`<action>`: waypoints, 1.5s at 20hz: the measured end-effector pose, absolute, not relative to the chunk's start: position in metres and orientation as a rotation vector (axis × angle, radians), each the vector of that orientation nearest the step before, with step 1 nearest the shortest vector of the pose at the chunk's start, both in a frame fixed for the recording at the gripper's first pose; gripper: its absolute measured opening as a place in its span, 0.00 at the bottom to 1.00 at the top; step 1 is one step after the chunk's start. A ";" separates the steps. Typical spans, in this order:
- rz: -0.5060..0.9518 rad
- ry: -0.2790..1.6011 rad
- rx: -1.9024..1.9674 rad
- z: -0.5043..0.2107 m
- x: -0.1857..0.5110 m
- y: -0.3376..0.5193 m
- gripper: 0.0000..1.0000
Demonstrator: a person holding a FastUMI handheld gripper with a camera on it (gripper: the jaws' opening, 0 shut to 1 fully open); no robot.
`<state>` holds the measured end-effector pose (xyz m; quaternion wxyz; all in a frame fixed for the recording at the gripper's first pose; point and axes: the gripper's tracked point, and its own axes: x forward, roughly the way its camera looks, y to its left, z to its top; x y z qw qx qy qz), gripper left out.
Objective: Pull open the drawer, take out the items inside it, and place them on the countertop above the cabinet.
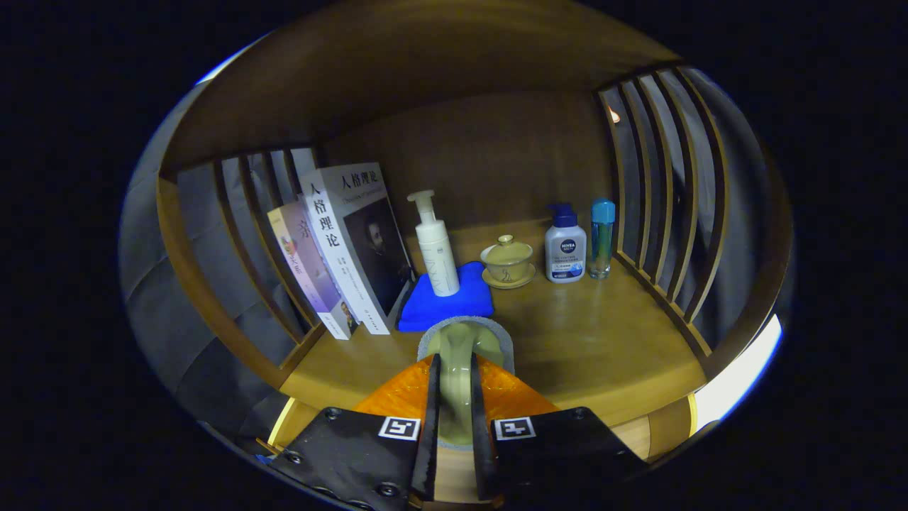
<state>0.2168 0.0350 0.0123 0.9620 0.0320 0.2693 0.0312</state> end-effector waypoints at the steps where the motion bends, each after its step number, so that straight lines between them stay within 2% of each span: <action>1: 0.052 0.550 0.070 0.009 0.222 0.034 0.24; 7: 0.007 0.557 0.088 -0.008 0.237 0.028 0.28; 9: 0.006 0.540 0.083 -0.006 0.235 0.028 0.42; 15: 0.027 0.420 -0.025 0.025 0.210 0.029 0.98; 30: 0.064 0.203 -0.061 0.041 0.072 0.047 0.98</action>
